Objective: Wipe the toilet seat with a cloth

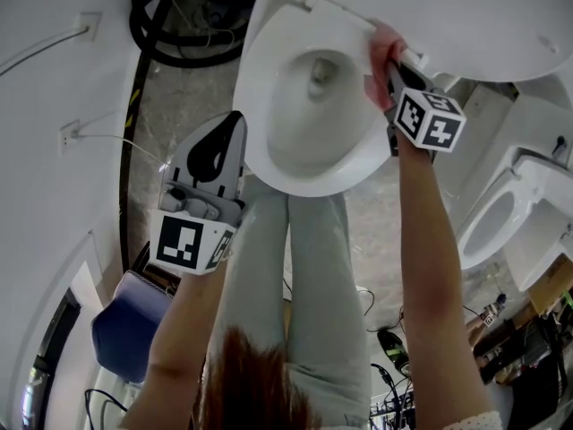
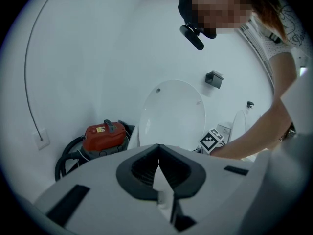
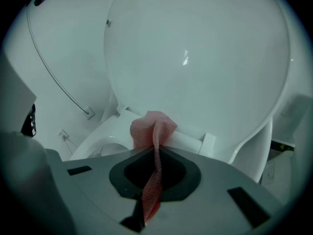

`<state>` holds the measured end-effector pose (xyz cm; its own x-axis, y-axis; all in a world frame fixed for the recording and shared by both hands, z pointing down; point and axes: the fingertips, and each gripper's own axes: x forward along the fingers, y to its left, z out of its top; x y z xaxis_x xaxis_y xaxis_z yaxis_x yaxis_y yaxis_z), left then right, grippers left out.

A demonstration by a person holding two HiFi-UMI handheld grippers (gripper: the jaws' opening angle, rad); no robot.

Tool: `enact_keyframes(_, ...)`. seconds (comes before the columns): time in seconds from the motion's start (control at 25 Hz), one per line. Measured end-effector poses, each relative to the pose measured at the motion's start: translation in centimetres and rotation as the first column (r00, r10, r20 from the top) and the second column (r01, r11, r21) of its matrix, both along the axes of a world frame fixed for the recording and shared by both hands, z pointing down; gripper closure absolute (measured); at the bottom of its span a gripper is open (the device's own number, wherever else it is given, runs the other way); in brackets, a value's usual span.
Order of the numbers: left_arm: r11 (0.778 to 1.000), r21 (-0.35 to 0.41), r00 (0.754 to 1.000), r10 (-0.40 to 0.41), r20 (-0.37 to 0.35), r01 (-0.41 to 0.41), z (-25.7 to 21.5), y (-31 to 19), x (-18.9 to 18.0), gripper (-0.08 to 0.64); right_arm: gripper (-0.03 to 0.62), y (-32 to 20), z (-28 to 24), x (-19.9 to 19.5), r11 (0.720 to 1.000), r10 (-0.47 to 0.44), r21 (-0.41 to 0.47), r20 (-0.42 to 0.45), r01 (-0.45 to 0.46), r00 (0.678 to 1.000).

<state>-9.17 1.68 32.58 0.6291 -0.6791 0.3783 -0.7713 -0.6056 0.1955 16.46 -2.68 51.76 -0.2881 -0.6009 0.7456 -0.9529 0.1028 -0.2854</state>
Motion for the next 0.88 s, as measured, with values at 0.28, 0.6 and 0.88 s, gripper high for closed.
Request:
enact_keyframes(0.28, 1.0, -0.008, 1.0, 0.023, 0.0, -0.023, 0.2, 0.2, 0.9, 0.558, 0.571, 0.7, 0.0, 0.8, 0.999, -0.05, -0.001, -0.027, 0.05, 0.998)
enact_keyframes(0.6, 0.999, 0.019, 0.999, 0.045, -0.006, -0.045, -0.8, -0.8, 1.2, 0.558, 0.571, 1.9, 0.2, 1.8, 0.99, -0.144, -0.003, -0.075, 0.144, 0.987)
enact_keyframes(0.88, 0.999, 0.019, 0.999, 0.048, 0.0, -0.048, -0.8, -0.7, 1.0, 0.558, 0.571, 3.9, 0.3, 2.5, 0.964, -0.264, 0.004, -0.077, 0.265, 0.961)
